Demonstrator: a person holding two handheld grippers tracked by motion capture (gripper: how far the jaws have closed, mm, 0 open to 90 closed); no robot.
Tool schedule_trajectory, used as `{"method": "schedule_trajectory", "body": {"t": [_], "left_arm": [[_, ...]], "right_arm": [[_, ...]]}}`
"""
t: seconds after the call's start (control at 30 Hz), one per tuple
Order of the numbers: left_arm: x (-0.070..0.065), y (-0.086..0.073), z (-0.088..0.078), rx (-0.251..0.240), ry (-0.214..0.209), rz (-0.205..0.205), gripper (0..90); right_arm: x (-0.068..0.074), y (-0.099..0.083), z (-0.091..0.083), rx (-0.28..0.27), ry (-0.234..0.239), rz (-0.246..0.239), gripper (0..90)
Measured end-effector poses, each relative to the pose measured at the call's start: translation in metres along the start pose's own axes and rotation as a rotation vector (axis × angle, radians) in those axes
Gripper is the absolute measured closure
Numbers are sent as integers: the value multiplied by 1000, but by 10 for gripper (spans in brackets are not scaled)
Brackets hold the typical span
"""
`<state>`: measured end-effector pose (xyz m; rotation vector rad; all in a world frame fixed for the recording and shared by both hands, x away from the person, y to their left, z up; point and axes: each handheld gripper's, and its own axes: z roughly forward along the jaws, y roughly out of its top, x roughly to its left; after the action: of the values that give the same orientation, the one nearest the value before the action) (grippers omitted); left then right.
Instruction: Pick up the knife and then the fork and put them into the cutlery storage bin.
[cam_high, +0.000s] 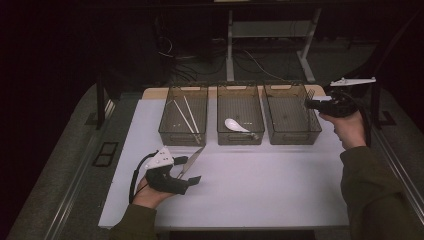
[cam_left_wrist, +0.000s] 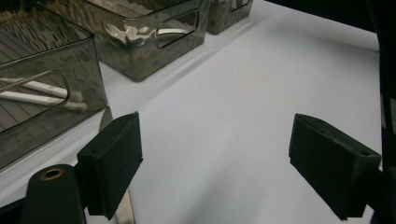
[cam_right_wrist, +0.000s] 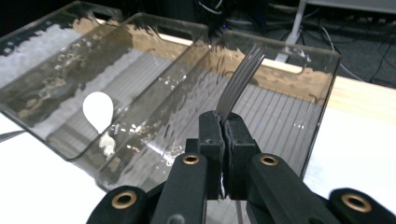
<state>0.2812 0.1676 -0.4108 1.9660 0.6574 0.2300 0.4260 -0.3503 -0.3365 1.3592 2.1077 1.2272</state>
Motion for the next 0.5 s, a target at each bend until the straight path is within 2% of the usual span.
{"method": "schedule_trajectory", "body": {"t": [0.23,0.4,0.5], "left_arm": [[1,0,-1,-1,2,0,158],[0,0,-1,-4,-2,-2,158],[0,1,-1,-5,-5,-2,158]], "right_arm": [[2,8,25,25,-3,-4,872],[2,8,55,96,-17,4,872],[3,4,73,120,-12,26,870]]}}
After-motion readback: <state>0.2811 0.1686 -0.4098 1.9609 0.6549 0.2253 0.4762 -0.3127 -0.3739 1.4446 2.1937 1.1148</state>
